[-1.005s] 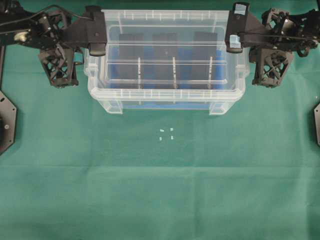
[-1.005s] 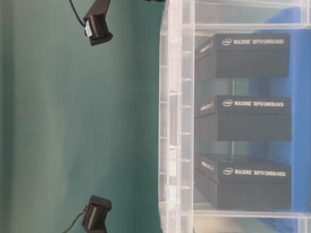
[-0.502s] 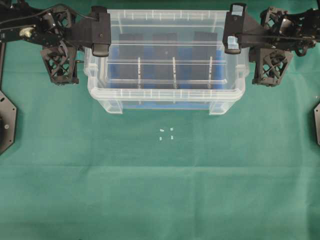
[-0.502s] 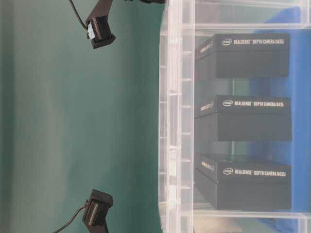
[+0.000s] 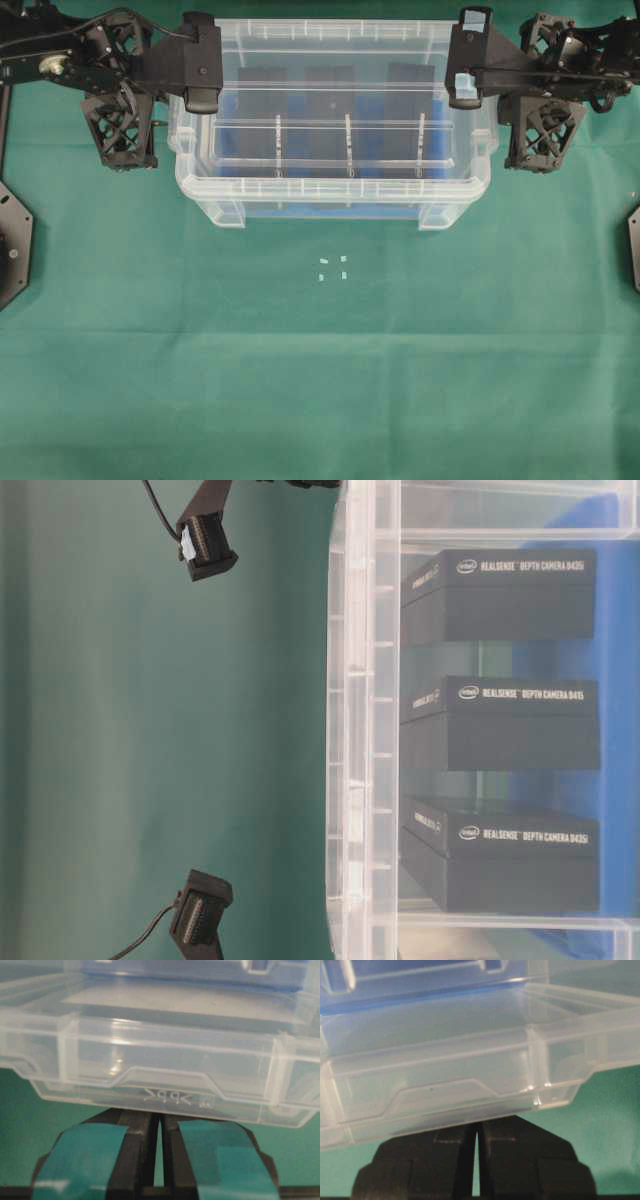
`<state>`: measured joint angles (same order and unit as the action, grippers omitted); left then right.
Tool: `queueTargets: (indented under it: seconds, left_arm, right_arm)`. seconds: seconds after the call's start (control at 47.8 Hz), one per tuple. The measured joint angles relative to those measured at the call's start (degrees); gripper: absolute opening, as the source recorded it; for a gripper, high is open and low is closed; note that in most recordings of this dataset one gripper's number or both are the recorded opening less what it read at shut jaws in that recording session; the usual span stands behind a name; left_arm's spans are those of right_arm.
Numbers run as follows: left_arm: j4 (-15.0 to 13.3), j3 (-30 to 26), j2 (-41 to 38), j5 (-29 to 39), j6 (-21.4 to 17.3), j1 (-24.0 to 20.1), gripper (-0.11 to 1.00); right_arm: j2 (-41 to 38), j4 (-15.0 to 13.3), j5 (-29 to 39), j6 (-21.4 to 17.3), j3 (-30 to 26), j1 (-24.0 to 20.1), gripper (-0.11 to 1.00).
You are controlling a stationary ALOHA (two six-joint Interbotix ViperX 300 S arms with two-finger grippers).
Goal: Clamp the lid of the box with both arms, then lift and open it.
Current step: 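Close both grippers to clamp the clear lid's end rims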
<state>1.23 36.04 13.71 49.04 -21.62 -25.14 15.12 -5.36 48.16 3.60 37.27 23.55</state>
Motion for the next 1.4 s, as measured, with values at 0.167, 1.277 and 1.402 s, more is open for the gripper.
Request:
queueTargets:
  seconds: [0.167, 1.277, 1.402]
  left_arm:
    - [0.1, -0.2, -0.3, 0.2, 0.0, 0.1, 0.01]
    - [0.1, -1.0, -0.4, 2.3, -0.3, 0.7, 0.01]
    - [0.1, -1.6, -0.4, 3.3, -0.4, 1.1, 0.01]
  right_arm:
    - [-0.1, -0.1, 0.0, 0.1, -0.2, -0.3, 0.0]
    - [0.0, 1.8, -0.1, 7.9, -0.8, -0.9, 0.0]
    - [-0.1, 1.8, -0.1, 8.0, -0.9, -0.9, 0.0]
